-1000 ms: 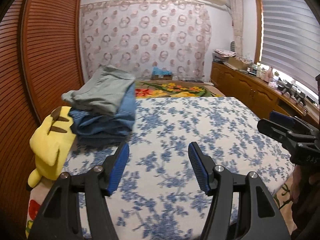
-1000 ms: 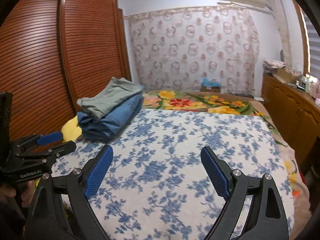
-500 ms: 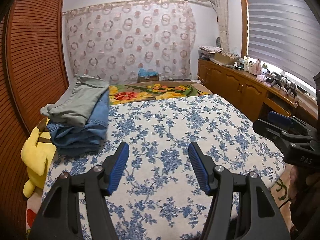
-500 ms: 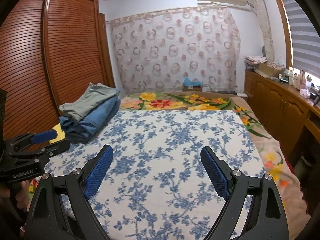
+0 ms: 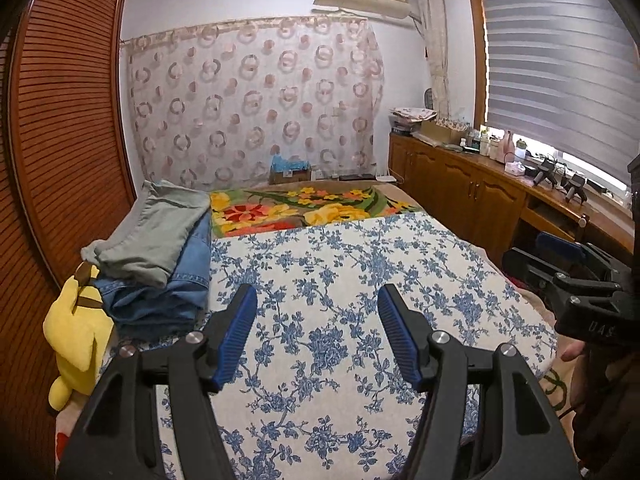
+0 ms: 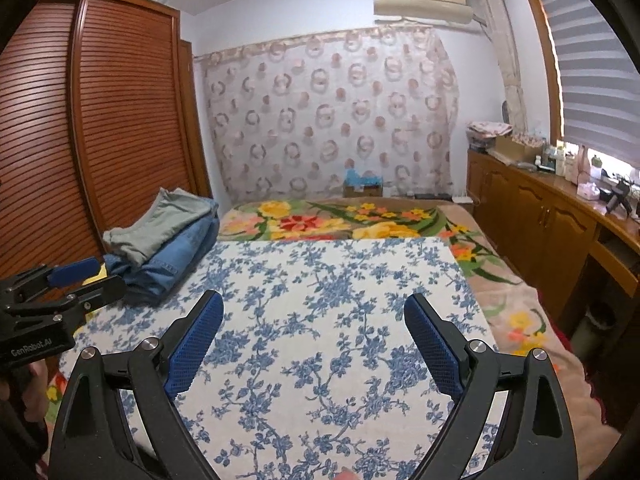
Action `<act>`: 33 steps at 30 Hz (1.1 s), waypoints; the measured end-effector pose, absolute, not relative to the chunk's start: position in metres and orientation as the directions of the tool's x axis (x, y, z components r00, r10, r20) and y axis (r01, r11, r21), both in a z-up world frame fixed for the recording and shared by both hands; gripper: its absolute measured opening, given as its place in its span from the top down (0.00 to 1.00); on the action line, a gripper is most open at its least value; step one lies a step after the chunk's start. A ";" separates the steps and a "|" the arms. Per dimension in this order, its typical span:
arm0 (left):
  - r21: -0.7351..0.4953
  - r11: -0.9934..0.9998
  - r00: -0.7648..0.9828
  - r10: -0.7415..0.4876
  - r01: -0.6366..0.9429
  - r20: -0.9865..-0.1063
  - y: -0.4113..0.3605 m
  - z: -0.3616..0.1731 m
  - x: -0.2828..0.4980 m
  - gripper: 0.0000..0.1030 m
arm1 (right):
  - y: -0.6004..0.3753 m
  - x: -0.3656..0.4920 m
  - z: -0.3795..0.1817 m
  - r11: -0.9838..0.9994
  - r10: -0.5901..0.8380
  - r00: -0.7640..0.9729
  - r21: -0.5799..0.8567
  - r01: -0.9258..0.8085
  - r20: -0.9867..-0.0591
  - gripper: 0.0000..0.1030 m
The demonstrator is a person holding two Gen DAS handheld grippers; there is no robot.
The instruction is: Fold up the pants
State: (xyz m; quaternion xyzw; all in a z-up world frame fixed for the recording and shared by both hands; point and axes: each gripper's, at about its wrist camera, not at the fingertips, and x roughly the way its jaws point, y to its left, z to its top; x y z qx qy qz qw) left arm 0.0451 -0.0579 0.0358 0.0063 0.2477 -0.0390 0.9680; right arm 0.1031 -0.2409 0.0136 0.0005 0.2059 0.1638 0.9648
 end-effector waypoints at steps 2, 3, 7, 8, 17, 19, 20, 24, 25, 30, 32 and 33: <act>-0.007 0.997 0.876 -0.068 0.074 -0.478 -0.057 0.039 0.043 0.39 | -0.239 0.101 0.017 0.946 0.318 0.863 0.064 -0.319 -0.393 0.09; -0.006 0.997 0.878 -0.066 0.071 -0.475 -0.056 0.041 0.043 0.39 | -0.238 0.100 0.019 0.947 0.315 0.866 0.061 -0.316 -0.388 0.09; -0.006 0.998 0.882 -0.058 0.062 -0.467 -0.051 0.046 0.039 0.38 | -0.234 0.095 0.028 0.944 0.324 0.872 0.059 -0.325 -0.366 0.09; -0.005 0.998 0.884 -0.055 0.060 -0.465 -0.049 0.047 0.038 0.38 | -0.233 0.093 0.030 0.943 0.325 0.874 0.057 -0.327 -0.362 0.09; -0.012 1.000 0.900 -0.030 0.028 -0.435 -0.032 0.061 0.026 0.36 | -0.225 0.083 0.048 0.939 0.336 0.886 0.045 -0.340 -0.320 0.09; -0.011 1.000 0.903 -0.023 0.020 -0.429 -0.030 0.063 0.023 0.36 | -0.225 0.082 0.050 0.940 0.335 0.889 0.047 -0.338 -0.314 0.09; -0.011 1.000 0.904 -0.021 0.018 -0.427 -0.028 0.064 0.023 0.36 | -0.225 0.082 0.051 0.942 0.331 0.891 0.046 -0.334 -0.311 0.09; -0.010 1.000 0.905 -0.011 0.007 -0.425 -0.024 0.065 0.020 0.35 | -0.225 0.082 0.055 0.945 0.321 0.898 0.044 -0.323 -0.303 0.09; -0.011 1.000 0.905 -0.010 0.006 -0.425 -0.022 0.065 0.020 0.35 | -0.226 0.081 0.055 0.947 0.317 0.899 0.042 -0.320 -0.301 0.09; -0.012 1.000 0.905 -0.010 0.006 -0.426 -0.021 0.065 0.019 0.35 | -0.228 0.082 0.056 0.951 0.303 0.905 0.042 -0.305 -0.298 0.09; -0.012 1.000 0.905 -0.010 0.005 -0.426 -0.021 0.065 0.019 0.35 | -0.229 0.083 0.054 0.952 0.303 0.904 0.044 -0.304 -0.301 0.09; -0.012 1.000 0.905 -0.010 0.005 -0.426 -0.021 0.065 0.019 0.35 | -0.229 0.083 0.054 0.952 0.302 0.904 0.043 -0.303 -0.302 0.09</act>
